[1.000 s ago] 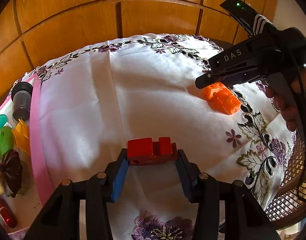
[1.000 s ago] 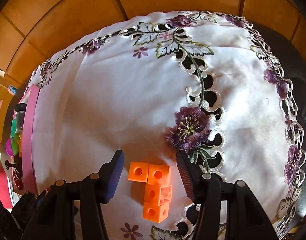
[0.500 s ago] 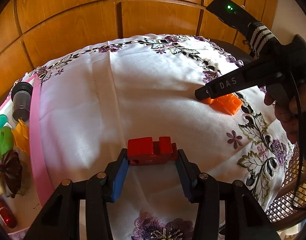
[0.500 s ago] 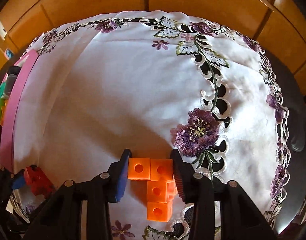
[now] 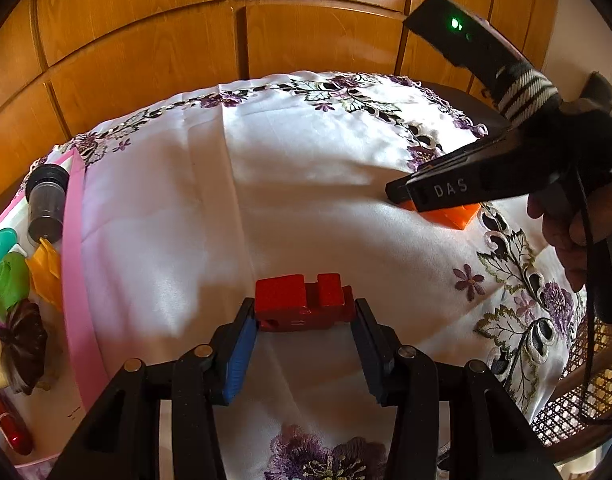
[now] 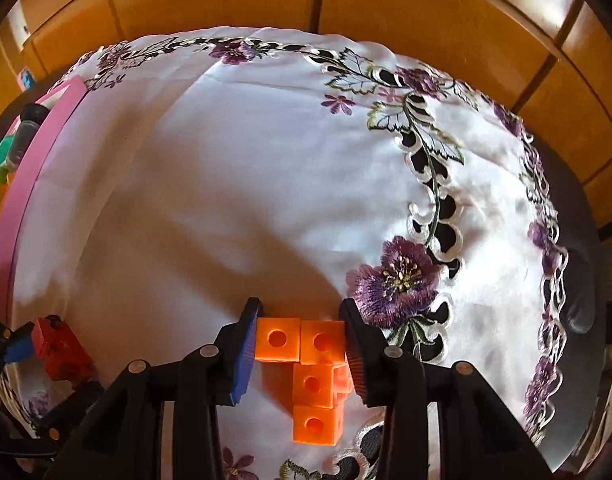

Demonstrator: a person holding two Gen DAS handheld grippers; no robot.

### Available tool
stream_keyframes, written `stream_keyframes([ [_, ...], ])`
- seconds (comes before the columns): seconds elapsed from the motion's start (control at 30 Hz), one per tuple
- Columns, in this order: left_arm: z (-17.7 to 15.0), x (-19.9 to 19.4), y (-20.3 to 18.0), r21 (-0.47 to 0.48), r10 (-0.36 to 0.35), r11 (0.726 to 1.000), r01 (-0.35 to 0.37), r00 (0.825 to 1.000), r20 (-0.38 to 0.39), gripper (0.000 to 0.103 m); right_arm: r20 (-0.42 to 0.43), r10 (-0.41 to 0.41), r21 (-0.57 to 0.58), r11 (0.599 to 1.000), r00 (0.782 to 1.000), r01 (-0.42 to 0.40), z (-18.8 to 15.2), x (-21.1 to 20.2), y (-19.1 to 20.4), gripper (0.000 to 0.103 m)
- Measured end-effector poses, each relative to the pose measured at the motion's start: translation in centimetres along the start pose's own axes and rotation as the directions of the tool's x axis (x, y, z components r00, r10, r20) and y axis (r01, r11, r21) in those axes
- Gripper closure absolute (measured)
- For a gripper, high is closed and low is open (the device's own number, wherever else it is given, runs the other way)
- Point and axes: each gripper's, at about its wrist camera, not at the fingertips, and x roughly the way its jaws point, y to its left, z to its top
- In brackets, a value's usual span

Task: Organize rigid objects
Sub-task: 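Carry the red block into the tray and open the left tool while the right tool holds the cubes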

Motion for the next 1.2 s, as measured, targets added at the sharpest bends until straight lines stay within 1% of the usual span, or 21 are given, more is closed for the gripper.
stream_keyframes([
  [0.17,0.5,-1.9,0.2,-0.004,-0.014,1.000,0.015,0.999,0.044,0.055,0.002,0.010,-0.004,1.000,1.000,-0.010,0.0,-0.3,-0.2,0.064],
  [0.33,1.2,-4.8,1.1,-0.027,-0.020,0.999,0.023,0.994,0.106,0.055,0.003,0.016,-0.004,1.000,1.000,-0.016,0.2,-0.1,-0.6,0.064],
  [0.43,1.5,-6.8,2.3,-0.059,-0.019,0.998,0.028,0.989,0.147,0.055,0.006,0.009,-0.014,1.000,1.000,-0.009,0.1,-0.2,-0.5,0.064],
  [0.5,1.6,-8.1,3.5,-0.099,-0.012,0.995,0.030,0.985,0.170,0.055,0.009,0.003,-0.022,1.000,1.000,-0.003,0.1,-0.2,-0.4,0.064],
  [0.63,1.3,-9.9,6.1,-0.172,0.017,0.985,0.017,0.981,0.192,0.055,0.015,-0.008,-0.035,0.999,1.000,0.009,-0.1,-0.4,-0.1,0.064],
  [0.73,0.6,-11.4,8.7,-0.245,0.051,0.970,0.001,0.977,0.205,0.055,0.018,-0.016,-0.042,0.999,1.000,0.017,-0.2,-0.4,0.0,0.064],
  [0.8,0.0,-12.4,10.8,-0.299,0.080,0.954,-0.016,0.975,0.206,0.055,0.020,-0.019,-0.047,0.999,1.000,0.020,-0.1,-0.4,0.0,0.064],
  [0.93,-2.1,-14.3,14.7,-0.406,0.147,0.912,-0.055,0.969,0.200,0.055,0.021,-0.021,-0.049,0.999,1.000,0.022,-0.2,-0.4,0.1,0.064],
  [1.0,-3.3,-14.9,16.5,-0.443,0.193,0.891,-0.093,0.964,0.185,0.055,0.022,-0.025,-0.053,0.998,0.999,0.026,-0.2,-0.4,0.1,0.064],
  [1.07,-4.4,-14.9,17.8,-0.467,0.223,0.875,-0.126,0.962,0.159,0.055,0.023,-0.029,-0.057,0.998,0.999,0.030,-0.2,-0.4,0.2,0.064],
  [1.13,-5.4,-14.4,19.0,-0.499,0.230,0.856,-0.136,0.964,0.131,0.055,0.023,-0.030,-0.056,0.998,0.999,0.031,-0.2,-0.4,0.2,0.064],
  [1.2,-6.0,-13.8,19.5,-0.508,0.237,0.848,-0.152,0.966,0.107,0.055,0.024,-0.031,-0.055,0.998,0.999,0.032,-0.2,-0.4,0.2,0.064],
])
